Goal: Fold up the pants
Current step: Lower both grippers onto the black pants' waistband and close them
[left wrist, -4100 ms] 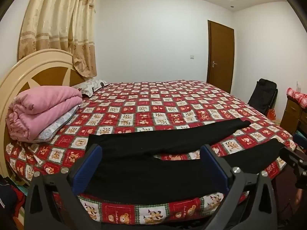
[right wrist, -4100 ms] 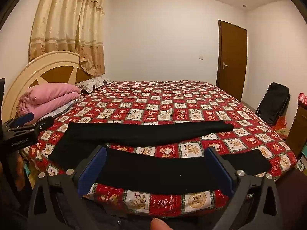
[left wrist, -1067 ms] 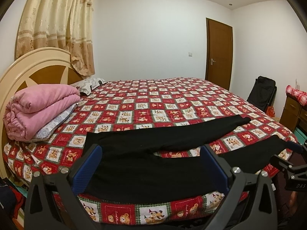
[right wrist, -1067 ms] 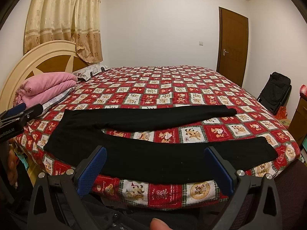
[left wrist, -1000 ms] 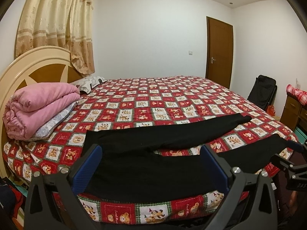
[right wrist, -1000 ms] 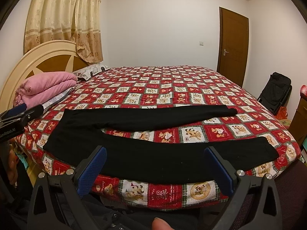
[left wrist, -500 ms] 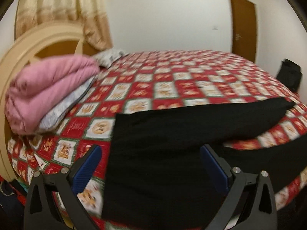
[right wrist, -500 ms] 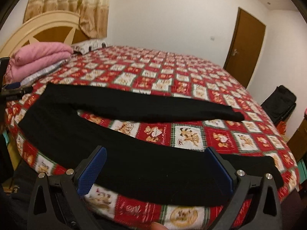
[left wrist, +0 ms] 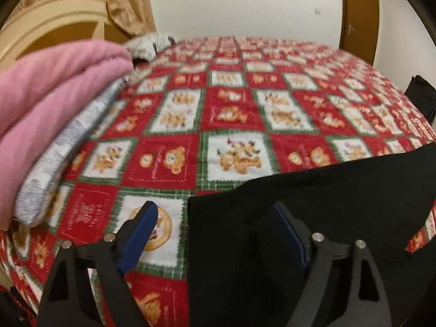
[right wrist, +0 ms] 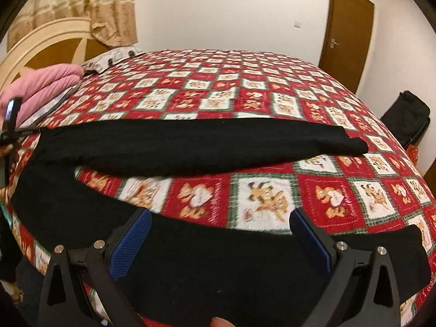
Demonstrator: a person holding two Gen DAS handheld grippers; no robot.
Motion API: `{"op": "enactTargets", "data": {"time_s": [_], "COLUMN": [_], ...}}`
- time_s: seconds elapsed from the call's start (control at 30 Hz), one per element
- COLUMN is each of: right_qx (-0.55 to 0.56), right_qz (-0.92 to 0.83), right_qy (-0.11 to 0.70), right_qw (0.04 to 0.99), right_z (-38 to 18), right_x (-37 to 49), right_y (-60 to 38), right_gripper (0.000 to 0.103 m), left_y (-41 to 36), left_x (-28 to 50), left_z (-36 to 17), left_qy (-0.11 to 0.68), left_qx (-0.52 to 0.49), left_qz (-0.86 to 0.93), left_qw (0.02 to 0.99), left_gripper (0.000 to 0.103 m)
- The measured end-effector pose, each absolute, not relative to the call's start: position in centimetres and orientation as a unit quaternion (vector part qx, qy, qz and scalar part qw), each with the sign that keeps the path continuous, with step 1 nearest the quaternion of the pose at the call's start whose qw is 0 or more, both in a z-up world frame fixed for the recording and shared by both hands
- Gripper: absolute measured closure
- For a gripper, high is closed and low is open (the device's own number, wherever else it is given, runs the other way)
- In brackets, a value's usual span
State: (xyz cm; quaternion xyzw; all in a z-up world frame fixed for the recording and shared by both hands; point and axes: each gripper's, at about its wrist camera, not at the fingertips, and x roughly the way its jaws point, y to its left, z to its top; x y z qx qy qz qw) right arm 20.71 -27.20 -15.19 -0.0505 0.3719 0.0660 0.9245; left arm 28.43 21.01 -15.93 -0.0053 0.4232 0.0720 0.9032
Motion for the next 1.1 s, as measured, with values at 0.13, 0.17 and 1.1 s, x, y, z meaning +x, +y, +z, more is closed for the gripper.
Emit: {"op": "enactTargets", "data": {"time_s": [0.13,0.17,1.1], "right_qx": [-0.038,-0.037,0.071], "right_qz": [0.053,0.049,-0.068], "right_qy": [0.38,0.381,0.466], "right_qw": [0.923,0.922,0.88], "right_z": [-15.2,-15.2,-15.9], "right_x": [22.4,22.8,47.4], "right_y": [-29.2,-29.6,-53.7], "right_gripper": [0.001,0.001,0.052], "left_y": [22.1,22.2,21.8], "left_x": [30.0,30.2,31.8], "left_z": [-17.3,-17.6,-18.2], "left_qy": [0.452,0.457,0.463], "left_qx": [-0.028,-0.035,-0.033], "left_qz": [0.045,0.039,-0.001], "left_qw": [0.891,0.888,0.886], "left_gripper": [0.057,0.059,0.09]}}
